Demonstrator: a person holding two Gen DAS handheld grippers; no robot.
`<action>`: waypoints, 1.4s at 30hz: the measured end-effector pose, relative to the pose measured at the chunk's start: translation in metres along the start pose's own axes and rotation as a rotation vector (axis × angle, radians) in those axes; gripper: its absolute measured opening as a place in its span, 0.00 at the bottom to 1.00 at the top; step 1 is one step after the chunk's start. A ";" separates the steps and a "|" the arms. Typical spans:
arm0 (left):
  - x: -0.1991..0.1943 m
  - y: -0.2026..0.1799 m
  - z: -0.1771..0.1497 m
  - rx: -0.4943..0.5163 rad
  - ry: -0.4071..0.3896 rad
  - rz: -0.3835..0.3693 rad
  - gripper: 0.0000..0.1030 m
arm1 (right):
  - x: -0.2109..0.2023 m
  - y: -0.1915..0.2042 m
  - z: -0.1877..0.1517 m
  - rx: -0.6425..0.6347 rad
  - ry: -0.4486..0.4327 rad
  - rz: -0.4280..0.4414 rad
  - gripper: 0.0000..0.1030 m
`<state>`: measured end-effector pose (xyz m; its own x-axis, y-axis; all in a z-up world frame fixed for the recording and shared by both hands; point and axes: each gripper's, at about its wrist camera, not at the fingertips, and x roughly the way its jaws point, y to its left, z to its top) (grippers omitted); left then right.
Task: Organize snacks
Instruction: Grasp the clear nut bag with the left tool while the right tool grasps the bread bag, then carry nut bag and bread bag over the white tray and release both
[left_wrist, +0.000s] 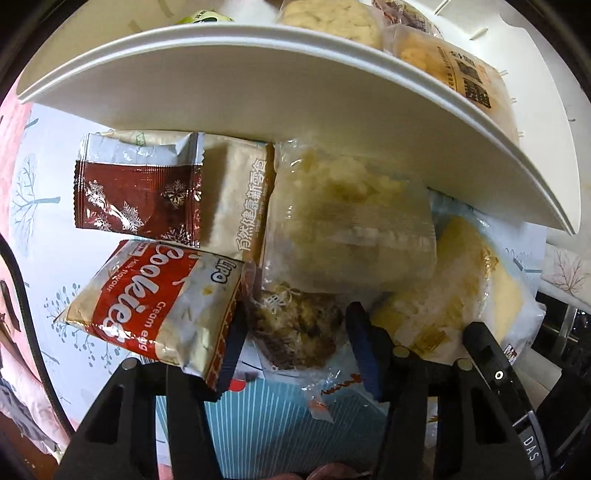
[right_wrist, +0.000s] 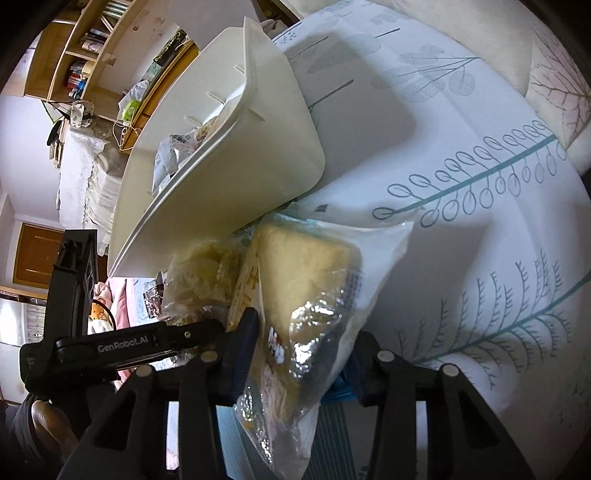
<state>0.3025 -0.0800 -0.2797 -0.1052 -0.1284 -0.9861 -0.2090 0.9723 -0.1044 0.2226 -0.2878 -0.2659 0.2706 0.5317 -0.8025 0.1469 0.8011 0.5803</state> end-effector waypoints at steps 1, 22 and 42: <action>0.000 -0.001 0.000 -0.004 -0.001 0.003 0.51 | 0.000 0.000 0.001 -0.002 0.005 0.001 0.40; -0.025 0.000 -0.059 0.008 -0.002 -0.006 0.46 | -0.045 0.022 -0.017 -0.068 -0.065 -0.003 0.21; -0.145 0.019 -0.092 0.093 -0.230 0.068 0.46 | -0.124 0.063 -0.034 -0.152 -0.251 0.074 0.21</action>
<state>0.2243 -0.0605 -0.1272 0.1104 -0.0248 -0.9936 -0.1171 0.9924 -0.0378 0.1658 -0.2939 -0.1351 0.5047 0.5206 -0.6887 -0.0205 0.8048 0.5933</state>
